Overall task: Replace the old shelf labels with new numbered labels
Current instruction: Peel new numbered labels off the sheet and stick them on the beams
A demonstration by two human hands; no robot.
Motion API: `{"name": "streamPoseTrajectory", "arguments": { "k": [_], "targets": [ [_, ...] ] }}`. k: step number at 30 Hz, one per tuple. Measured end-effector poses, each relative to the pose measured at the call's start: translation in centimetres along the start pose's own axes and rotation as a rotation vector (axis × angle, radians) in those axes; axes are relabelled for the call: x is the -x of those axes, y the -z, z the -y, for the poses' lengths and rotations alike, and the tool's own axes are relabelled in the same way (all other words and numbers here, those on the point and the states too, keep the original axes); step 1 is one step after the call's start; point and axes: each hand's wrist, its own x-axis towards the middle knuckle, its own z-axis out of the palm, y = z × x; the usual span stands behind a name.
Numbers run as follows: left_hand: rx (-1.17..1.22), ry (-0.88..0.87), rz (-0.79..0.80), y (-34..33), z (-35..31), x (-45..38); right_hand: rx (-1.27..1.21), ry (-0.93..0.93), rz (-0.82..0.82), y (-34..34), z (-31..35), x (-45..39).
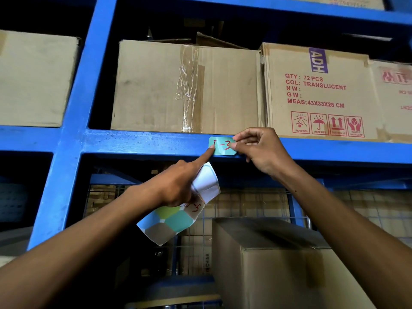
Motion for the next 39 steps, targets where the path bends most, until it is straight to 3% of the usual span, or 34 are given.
{"name": "streamPoseTrajectory", "arguments": {
  "k": [12, 22, 34, 37, 39],
  "targets": [
    [-0.043, 0.011, 0.035, 0.0, -0.2, 0.2, 0.121, -0.024, -0.078, -0.7, 0.6, -0.2],
    [-0.033, 0.009, 0.07, 0.5, -0.7, 0.4, 0.374, 0.003, -0.207, -1.8, 1.3, 0.0],
    [-0.024, 0.015, 0.116, 1.7, -0.5, -0.7, 0.382, 0.013, -0.248, -0.7, 0.4, -0.2],
    [-0.026, 0.044, 0.128, 2.2, -0.4, -2.0, 0.519, 0.172, -0.252, -0.9, -0.2, 0.7],
    [-0.03, 0.061, 0.134, 2.1, -0.3, -2.4, 0.68, 0.339, -0.163, -1.3, -0.8, 1.5]
  ]
}}
